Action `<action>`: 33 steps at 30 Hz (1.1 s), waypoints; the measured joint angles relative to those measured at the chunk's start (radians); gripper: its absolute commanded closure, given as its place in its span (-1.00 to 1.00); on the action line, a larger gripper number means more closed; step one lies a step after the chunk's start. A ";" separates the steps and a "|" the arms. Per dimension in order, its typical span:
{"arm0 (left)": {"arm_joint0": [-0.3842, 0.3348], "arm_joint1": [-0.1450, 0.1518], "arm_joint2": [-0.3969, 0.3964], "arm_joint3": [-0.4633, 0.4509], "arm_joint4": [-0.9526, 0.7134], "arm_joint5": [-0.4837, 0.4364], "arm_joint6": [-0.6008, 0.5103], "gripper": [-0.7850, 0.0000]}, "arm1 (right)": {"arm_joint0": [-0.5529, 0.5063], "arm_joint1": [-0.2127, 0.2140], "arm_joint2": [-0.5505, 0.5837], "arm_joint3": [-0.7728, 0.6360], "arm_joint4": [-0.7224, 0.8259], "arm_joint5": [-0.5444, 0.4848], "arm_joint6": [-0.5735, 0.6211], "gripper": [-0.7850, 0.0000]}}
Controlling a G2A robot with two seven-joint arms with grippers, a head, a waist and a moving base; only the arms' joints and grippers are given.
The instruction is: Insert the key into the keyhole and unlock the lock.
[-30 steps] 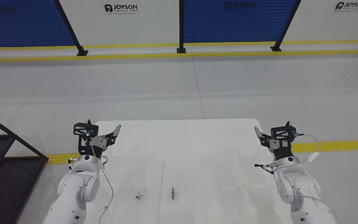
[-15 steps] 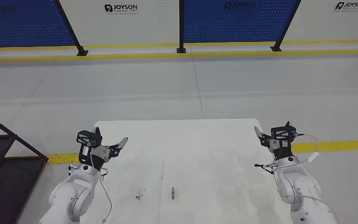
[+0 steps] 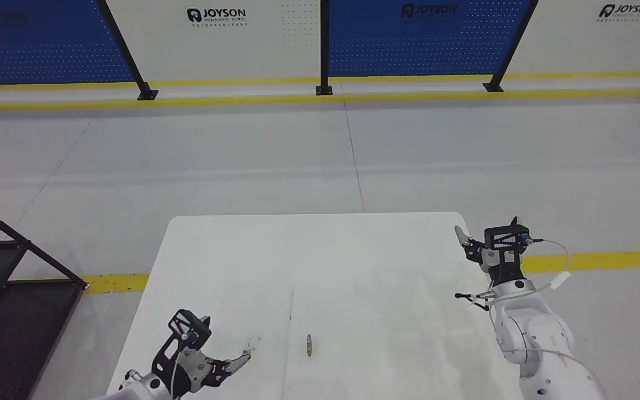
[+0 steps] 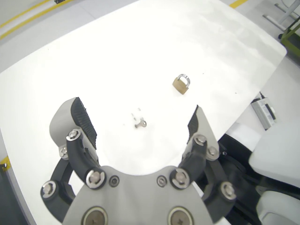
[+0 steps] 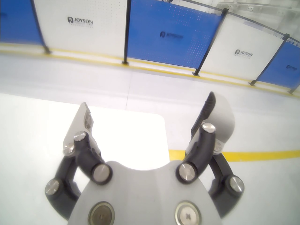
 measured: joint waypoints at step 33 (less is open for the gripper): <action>-0.198 -0.023 0.373 0.226 0.314 0.400 -0.140 0.11 | 0.000 0.000 0.000 0.000 0.000 0.000 0.000 -1.00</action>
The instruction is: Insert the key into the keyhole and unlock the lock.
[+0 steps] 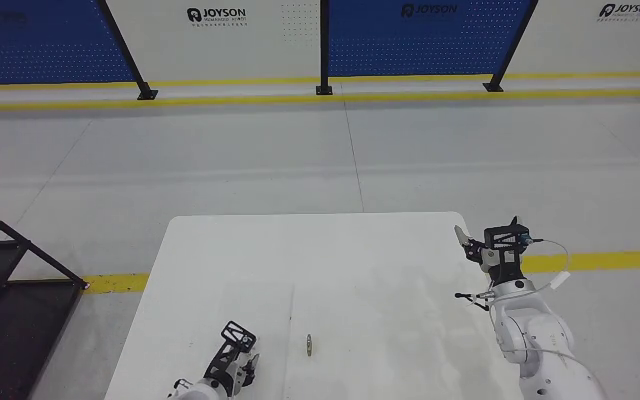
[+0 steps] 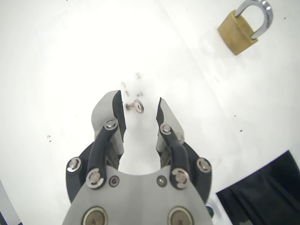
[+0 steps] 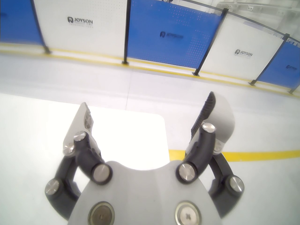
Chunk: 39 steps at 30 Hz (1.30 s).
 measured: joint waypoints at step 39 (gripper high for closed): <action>0.038 0.010 -0.039 -0.038 0.000 -0.001 0.091 1.00 | 0.000 0.000 0.000 0.000 0.000 0.000 0.000 -1.00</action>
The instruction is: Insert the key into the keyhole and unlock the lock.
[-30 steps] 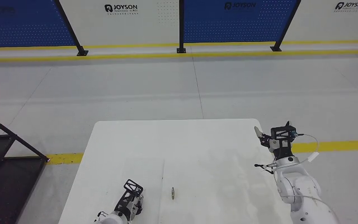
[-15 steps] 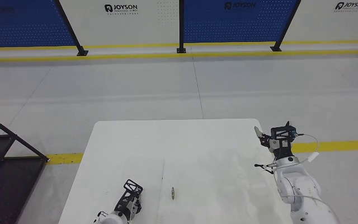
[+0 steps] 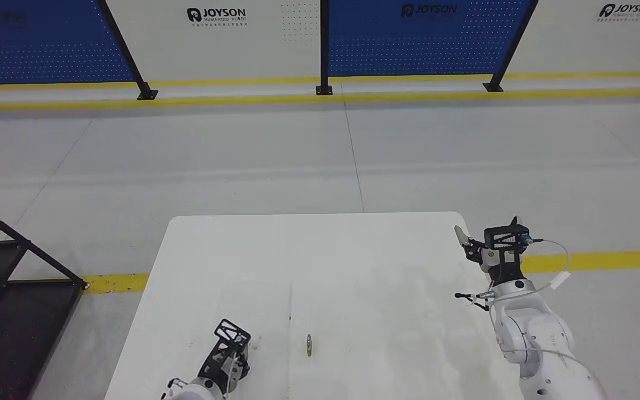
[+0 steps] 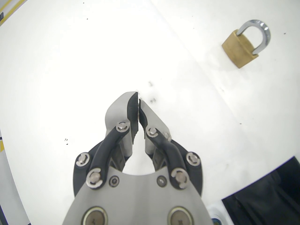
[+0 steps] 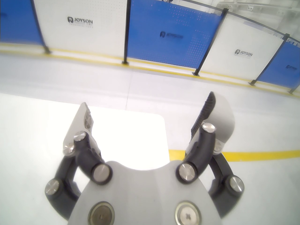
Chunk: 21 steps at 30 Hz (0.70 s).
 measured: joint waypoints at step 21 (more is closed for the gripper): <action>0.071 0.031 -0.190 -0.051 -0.315 -0.535 0.496 1.00 | 0.000 0.000 0.000 0.000 0.000 0.000 0.000 -1.00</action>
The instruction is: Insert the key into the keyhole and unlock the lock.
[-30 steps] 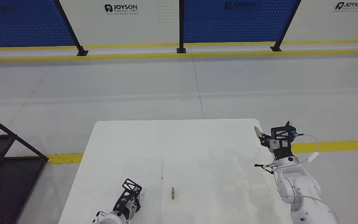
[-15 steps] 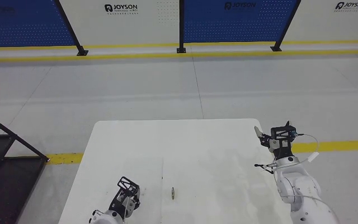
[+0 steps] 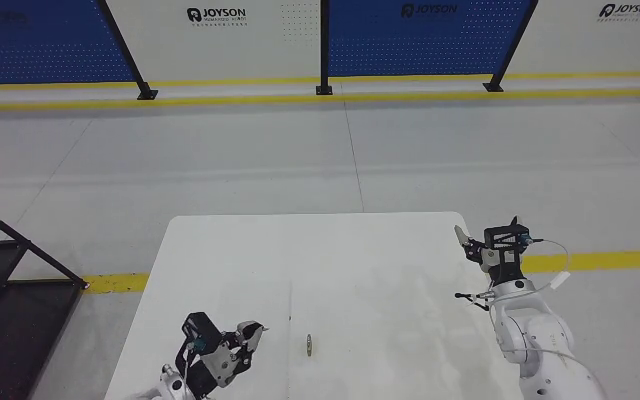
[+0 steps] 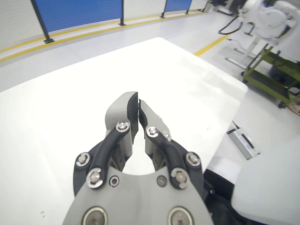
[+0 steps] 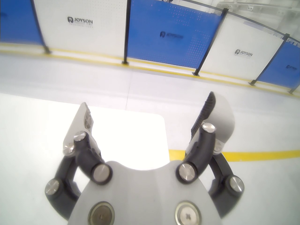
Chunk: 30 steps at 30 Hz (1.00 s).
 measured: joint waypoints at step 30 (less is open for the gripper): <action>-0.049 0.004 0.007 0.130 0.015 -0.133 0.280 1.00 | -0.065 -0.057 -0.663 0.087 -0.245 -0.276 0.137 -1.00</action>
